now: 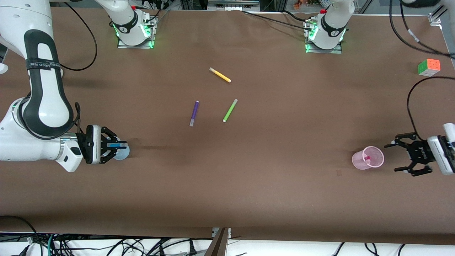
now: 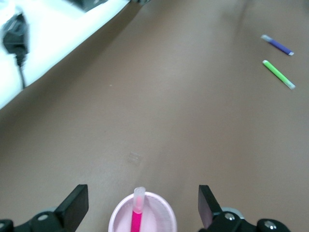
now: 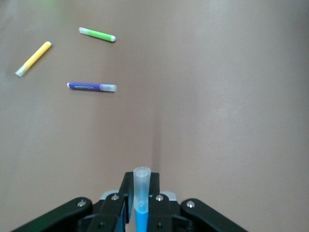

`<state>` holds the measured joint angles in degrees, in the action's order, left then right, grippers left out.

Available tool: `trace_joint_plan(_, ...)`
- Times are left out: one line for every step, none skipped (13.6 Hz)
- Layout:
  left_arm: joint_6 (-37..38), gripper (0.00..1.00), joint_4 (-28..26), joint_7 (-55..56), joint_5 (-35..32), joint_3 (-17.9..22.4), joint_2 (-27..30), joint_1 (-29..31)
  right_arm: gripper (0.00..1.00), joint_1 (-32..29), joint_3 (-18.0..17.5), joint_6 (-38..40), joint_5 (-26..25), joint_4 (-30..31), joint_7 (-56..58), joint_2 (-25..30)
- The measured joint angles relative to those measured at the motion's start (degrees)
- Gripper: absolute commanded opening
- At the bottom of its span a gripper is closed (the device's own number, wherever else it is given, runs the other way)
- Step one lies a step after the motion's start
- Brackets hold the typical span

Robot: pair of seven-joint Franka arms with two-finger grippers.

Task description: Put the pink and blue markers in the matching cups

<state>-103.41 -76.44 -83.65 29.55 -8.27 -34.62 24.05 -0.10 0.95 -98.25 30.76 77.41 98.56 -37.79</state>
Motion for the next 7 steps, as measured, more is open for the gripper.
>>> trace_joint_plan(0.4,1.0,0.1,8.1,-4.4,-0.1,3.6,-2.2,0.13,-0.4,0.0,0.5,0.0,0.2,0.5,-0.2)
trace_joint_plan(1.0,1.0,0.1,15.4,-8.3,-0.1,6.9,-4.6,0.13,-0.8,0.0,0.9,0.1,0.5,1.1,-0.3)
trace_joint_plan(1.9,1.0,0.0,22.2,-11.7,-0.1,9.6,-6.8,0.13,-1.2,0.0,1.2,0.1,0.9,1.5,-0.3)
trace_joint_plan(3.2,1.0,-0.1,29.1,-15.0,-0.1,11.8,-9.0,0.13,-1.6,0.0,1.6,0.1,1.2,1.7,-0.3)
trace_joint_plan(4.4,1.0,-0.2,35.4,-18.0,-0.1,13.3,-11.0,0.13,-1.8,0.0,2.2,0.2,1.4,1.8,-0.3)
trace_joint_plan(5.9,1.0,-0.2,42.4,-21.6,-0.1,14.6,-13.3,0.13,-2.1,0.0,2.7,0.7,1.7,2.1,-0.3)
trace_joint_plan(7.0,1.0,-0.2,49.1,-25.2,-0.1,15.6,-15.8,0.13,-2.3,0.0,2.9,1.5,2.3,3.0,-0.3)
